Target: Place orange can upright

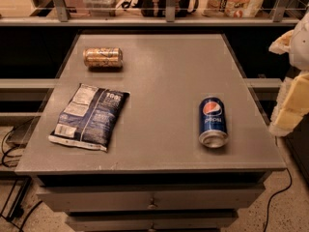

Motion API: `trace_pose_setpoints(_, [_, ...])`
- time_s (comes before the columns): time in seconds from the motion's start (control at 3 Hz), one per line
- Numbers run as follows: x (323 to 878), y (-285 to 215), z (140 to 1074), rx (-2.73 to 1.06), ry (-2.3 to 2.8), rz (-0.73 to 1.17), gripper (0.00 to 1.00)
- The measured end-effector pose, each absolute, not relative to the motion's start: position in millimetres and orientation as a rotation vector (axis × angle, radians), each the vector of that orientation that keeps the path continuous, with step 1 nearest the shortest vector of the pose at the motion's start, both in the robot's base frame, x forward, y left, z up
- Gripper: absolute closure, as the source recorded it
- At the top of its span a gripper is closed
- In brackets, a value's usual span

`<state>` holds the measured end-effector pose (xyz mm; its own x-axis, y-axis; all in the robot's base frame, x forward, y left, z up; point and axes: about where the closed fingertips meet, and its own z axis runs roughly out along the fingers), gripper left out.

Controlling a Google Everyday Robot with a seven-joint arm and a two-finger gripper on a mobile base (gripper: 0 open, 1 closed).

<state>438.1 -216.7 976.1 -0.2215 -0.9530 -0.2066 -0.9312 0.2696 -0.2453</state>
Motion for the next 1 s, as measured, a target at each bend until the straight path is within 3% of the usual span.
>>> trace_pose_setpoints(1.0, [463.1,-193.7,974.5,-1.859,2.11,-0.156,0.0])
